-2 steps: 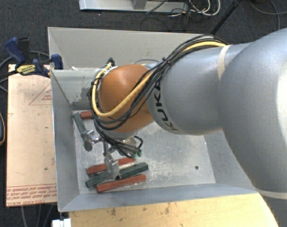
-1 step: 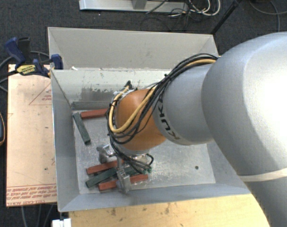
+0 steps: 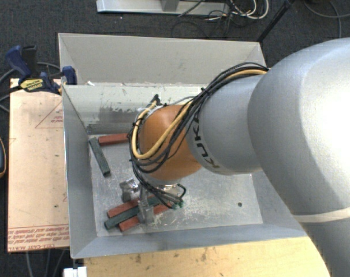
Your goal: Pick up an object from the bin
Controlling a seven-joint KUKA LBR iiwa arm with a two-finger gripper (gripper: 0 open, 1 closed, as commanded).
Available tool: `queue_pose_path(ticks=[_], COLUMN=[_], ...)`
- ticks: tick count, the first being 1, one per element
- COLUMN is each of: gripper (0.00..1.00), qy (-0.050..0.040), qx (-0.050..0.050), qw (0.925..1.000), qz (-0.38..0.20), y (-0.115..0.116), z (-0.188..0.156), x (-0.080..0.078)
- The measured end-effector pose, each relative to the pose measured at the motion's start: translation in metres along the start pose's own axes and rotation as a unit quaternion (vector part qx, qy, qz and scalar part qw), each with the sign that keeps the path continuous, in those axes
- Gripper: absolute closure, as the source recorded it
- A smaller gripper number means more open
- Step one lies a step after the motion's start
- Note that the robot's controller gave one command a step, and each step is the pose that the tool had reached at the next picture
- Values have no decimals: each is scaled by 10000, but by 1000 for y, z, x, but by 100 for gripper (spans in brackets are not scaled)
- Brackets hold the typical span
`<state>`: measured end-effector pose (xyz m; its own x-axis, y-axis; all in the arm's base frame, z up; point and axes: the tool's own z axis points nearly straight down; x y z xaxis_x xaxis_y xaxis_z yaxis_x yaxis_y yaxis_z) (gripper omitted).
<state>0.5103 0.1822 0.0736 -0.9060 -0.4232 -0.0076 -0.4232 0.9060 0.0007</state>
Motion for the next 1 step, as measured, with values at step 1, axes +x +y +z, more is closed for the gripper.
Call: queue_pose_path(ticks=[1], gripper=[100], qy=[-19], qx=[6], qw=[10000], qz=[60], y=[-7], z=[-130], x=[-3])
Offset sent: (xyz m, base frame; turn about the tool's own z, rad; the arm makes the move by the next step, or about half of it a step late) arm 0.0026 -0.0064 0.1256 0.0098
